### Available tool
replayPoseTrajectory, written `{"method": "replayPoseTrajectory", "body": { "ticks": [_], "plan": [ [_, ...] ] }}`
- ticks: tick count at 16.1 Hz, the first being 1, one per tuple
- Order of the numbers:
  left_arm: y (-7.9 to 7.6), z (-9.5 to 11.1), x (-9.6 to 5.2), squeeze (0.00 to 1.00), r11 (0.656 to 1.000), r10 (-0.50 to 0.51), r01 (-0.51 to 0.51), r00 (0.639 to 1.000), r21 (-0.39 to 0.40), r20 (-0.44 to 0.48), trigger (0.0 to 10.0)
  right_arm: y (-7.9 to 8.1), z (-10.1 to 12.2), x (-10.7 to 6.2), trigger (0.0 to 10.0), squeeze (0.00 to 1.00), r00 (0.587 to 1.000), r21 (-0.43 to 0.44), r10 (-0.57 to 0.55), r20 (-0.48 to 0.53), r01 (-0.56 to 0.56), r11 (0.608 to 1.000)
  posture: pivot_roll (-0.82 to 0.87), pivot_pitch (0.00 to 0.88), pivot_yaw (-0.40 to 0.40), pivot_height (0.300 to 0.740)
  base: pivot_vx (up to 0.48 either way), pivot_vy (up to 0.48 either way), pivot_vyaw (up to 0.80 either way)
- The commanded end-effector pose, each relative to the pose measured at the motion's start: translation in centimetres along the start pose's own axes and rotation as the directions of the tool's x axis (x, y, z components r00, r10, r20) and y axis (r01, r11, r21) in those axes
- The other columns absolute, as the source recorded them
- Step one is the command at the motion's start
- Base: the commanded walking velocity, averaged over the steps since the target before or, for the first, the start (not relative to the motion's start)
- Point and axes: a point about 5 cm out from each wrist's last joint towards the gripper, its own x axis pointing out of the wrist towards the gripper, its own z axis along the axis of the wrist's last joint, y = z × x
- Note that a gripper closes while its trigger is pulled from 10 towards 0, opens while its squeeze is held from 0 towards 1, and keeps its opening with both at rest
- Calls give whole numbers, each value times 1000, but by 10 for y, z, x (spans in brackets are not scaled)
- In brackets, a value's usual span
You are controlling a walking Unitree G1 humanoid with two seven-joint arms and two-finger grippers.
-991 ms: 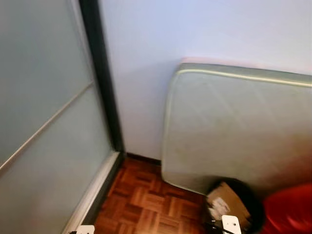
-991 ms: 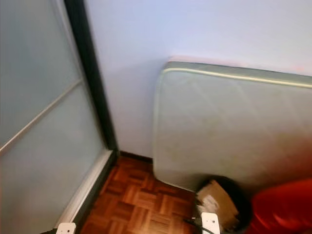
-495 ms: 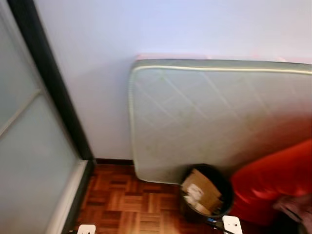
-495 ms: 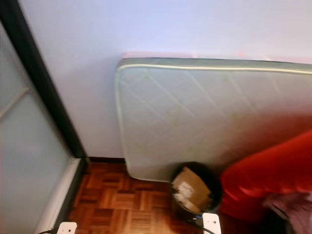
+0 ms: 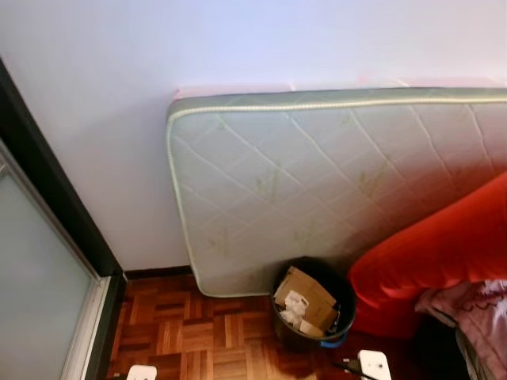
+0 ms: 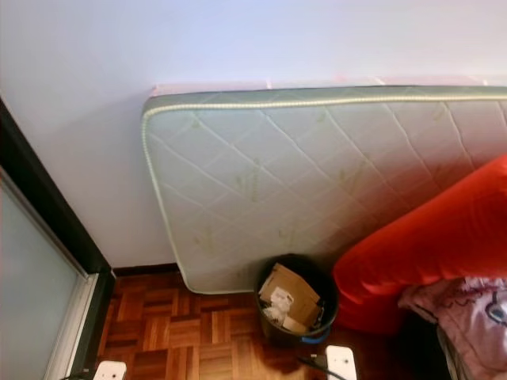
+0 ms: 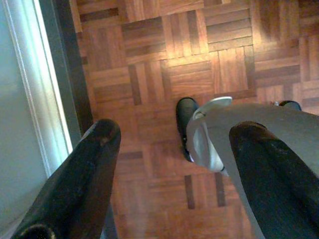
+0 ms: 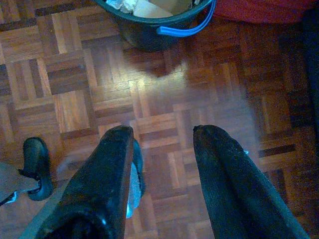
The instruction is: Clean up the room
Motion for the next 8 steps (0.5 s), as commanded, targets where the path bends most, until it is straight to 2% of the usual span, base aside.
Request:
{"method": "replayPoseTrajectory", "body": {
  "ticks": [1, 5, 6, 7, 8],
  "plan": [
    [-1, -2, 0, 0, 1000, 0, 0, 1000, 8, -7, 10000, -3, 0, 0, 10000, 0, 1000, -6, -9, -2, 9, 1000, 70, 0, -36, 740, 0, -311, -800],
    [-1, -2, 0, 0, 1000, 4, -4, 1000, 7, -5, 10000, -3, 0, 0, 10000, 0, 1000, -17, -8, -7, 8, 1000, 64, 0, -32, 740, 0, 0, -800],
    [0, 0, 0, 0, 999, 7, -7, 1000, 37, -2, 10000, -3, 0, 0, 10000, 0, 1000, -14, -8, -6, 8, 1000, 65, 0, -30, 740, 0, -480, -800],
    [1, 0, 0, 0, 1000, 9, -9, 1000, 29, -2, 10000, -2, 0, 0, 10000, 0, 1000, -13, -7, -6, 7, 1000, 65, 0, -27, 740, 0, -480, -800],
    [3, -1, 0, 0, 1000, 16, -16, 1000, -7, -2, 10000, 0, -1, 0, 10000, 0, 1000, -10, -6, -6, 6, 1000, 65, 0, -22, 740, 0, 0, -800]
  ]
}}
